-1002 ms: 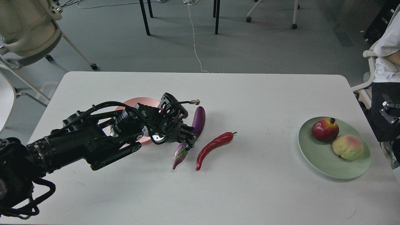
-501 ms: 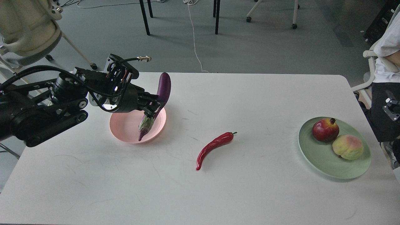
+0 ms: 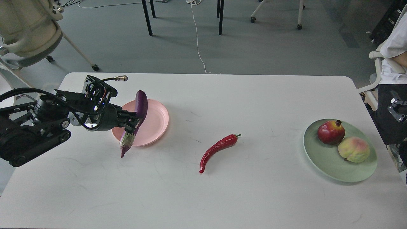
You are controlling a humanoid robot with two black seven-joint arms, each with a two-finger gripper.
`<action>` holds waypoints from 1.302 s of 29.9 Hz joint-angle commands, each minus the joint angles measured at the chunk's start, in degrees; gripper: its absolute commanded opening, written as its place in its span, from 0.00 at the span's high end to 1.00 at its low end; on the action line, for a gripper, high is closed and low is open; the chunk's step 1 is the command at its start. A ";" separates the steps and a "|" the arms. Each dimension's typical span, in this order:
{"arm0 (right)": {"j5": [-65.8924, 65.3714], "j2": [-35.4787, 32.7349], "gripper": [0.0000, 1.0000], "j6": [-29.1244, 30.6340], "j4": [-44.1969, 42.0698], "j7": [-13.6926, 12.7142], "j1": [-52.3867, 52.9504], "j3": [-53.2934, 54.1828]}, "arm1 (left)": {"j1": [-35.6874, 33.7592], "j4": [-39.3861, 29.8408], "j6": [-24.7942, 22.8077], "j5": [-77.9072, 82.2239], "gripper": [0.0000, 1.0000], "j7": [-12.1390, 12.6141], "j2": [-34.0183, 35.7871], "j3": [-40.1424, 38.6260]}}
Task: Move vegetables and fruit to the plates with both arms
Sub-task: 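Lift the eggplant onto the pink plate and release it, then move the left gripper to the red chili pepper and grasp it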
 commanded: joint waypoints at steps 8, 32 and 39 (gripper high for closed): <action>-0.09 -0.08 0.01 0.00 0.19 -0.08 0.36 -0.09 | -0.16 4.73 2.72 -0.26 0.24 0.08 -3.37 -0.14; -0.18 -0.52 0.01 0.00 0.02 0.09 0.01 0.43 | -6.84 -3.81 0.43 4.74 0.18 1.58 -21.37 4.96; -0.18 -0.43 0.01 0.00 -0.07 0.01 0.01 0.43 | -7.20 0.42 0.43 4.83 0.22 1.66 -26.21 7.24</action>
